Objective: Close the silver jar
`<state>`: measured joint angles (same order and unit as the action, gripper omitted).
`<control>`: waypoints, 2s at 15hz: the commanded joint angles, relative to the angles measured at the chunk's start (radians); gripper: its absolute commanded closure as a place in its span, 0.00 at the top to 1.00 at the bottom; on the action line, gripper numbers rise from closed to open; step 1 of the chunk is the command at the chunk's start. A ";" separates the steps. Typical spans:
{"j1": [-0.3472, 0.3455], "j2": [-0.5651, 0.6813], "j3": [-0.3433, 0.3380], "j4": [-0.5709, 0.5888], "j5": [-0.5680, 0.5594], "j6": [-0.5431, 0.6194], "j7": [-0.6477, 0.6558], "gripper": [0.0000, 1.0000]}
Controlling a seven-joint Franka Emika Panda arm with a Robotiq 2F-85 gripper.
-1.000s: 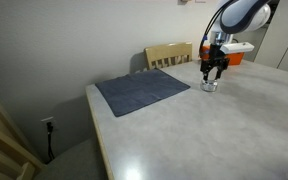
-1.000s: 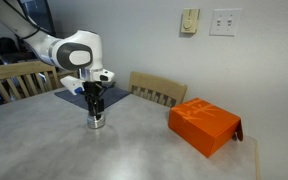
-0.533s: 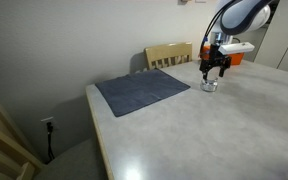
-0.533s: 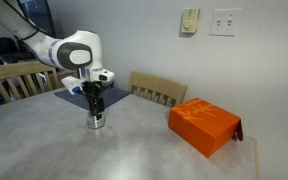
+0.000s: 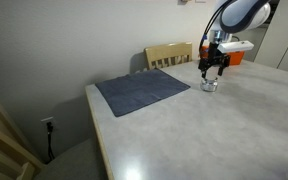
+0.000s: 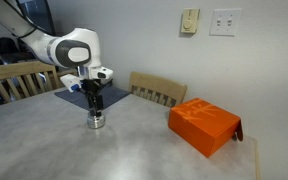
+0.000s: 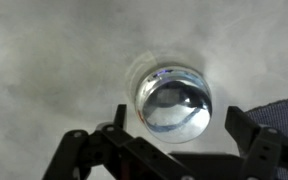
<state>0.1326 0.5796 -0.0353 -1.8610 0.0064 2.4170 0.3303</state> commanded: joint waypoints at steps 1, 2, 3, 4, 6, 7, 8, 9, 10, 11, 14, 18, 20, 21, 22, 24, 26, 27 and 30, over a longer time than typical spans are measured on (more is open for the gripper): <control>0.002 -0.025 -0.001 -0.027 -0.001 0.007 0.000 1.00; -0.006 -0.019 0.005 -0.021 0.006 0.003 -0.011 1.00; -0.010 -0.014 0.008 -0.017 0.011 0.003 -0.017 1.00; -0.013 -0.003 0.012 -0.008 0.015 -0.005 -0.026 1.00; -0.013 0.012 0.015 0.004 0.016 -0.013 -0.031 1.00; -0.014 0.015 0.017 0.006 0.016 -0.015 -0.035 1.00; -0.014 0.017 0.019 0.006 0.017 -0.013 -0.038 1.00; -0.015 0.017 0.021 0.005 0.019 -0.013 -0.041 1.00; -0.017 0.017 0.022 0.004 0.020 -0.010 -0.045 0.75; -0.017 0.017 0.023 0.004 0.021 -0.010 -0.047 0.74; -0.017 0.014 0.023 0.001 0.020 -0.009 -0.050 0.52; -0.013 0.005 0.019 -0.011 0.014 -0.001 -0.047 0.44; 0.001 -0.009 0.009 -0.028 0.001 0.004 -0.024 0.44; 0.006 -0.017 0.006 -0.036 -0.001 0.008 -0.013 0.44; 0.011 -0.028 0.001 -0.049 -0.005 0.015 -0.002 0.44; 0.011 -0.049 -0.001 -0.068 -0.005 0.023 0.008 0.44; 0.009 -0.067 -0.001 -0.078 -0.003 0.023 0.013 0.44; 0.007 -0.078 -0.002 -0.083 -0.004 0.024 0.014 0.44; -0.004 -0.107 -0.013 -0.085 -0.005 0.026 0.017 0.44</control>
<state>0.1349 0.5298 -0.0338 -1.8992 0.0084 2.4225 0.3361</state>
